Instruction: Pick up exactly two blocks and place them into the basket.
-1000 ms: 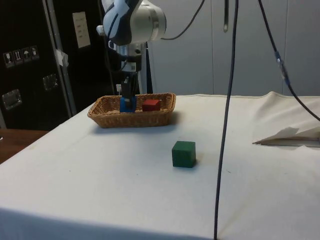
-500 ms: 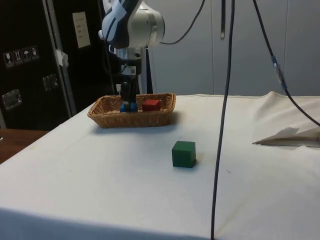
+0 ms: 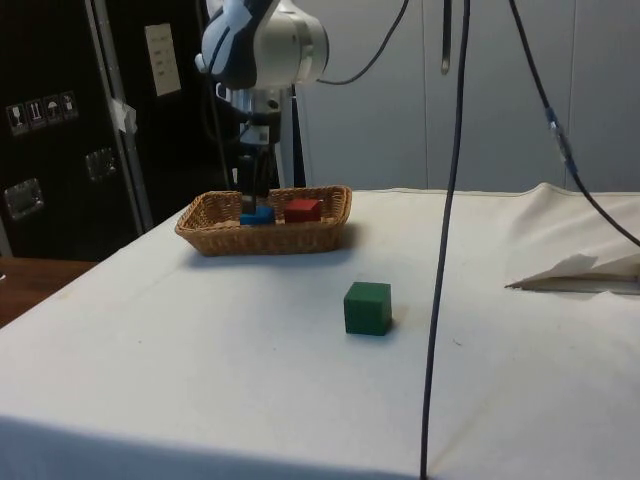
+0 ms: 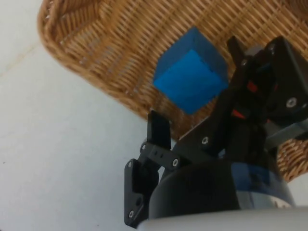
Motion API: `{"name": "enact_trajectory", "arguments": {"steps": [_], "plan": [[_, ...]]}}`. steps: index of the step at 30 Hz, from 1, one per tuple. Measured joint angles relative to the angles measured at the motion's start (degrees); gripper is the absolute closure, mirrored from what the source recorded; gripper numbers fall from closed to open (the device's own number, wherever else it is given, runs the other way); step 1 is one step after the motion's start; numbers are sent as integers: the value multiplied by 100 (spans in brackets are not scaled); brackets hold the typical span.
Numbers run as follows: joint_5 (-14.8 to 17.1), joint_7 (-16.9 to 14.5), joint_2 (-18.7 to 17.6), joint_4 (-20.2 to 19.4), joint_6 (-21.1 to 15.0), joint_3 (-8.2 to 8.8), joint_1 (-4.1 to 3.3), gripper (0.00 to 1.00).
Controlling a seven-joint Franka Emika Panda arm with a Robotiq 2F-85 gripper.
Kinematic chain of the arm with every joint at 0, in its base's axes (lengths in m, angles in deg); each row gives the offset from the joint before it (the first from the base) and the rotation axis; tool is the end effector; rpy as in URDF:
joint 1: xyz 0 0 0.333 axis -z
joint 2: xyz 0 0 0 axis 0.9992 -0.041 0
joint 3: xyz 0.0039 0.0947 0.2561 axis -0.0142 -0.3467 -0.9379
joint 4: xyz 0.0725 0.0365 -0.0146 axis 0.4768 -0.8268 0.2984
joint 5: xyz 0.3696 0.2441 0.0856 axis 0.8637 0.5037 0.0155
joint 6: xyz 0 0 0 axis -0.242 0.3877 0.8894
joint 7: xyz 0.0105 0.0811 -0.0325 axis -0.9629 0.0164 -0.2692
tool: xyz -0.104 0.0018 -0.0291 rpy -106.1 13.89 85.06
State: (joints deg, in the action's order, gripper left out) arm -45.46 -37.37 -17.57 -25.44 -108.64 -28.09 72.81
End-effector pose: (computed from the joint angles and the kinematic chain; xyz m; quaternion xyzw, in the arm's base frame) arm 0.6542 -0.1879 0.1546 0.9928 0.0814 0.0878 0.0071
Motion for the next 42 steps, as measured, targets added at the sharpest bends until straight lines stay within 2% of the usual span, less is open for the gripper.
{"name": "enact_trajectory", "arguments": {"steps": [5, 9, 13, 18, 19, 23, 24, 27, 35, 42], "plan": [[-11, 34, 212, -172, -11, 0, -46, 0], [-46, 115, 527, -395, -40, 6, -126, 0], [-80, 166, 710, -521, -52, 6, -166, 0], [-172, 281, 1106, -819, -126, 0, -281, 0], [-172, 281, 1106, -819, -126, 0, -281, 0], [-286, 390, 1364, -1008, -155, -11, -350, 0], [-332, 441, 1490, -1094, -178, -29, -390, 0], [-372, 493, 1667, -1232, -246, -80, -430, 0], [-481, 619, 2057, -1507, -350, -195, -498, 0], [-808, 951, 2469, -1713, -355, -344, -544, 0]]}}
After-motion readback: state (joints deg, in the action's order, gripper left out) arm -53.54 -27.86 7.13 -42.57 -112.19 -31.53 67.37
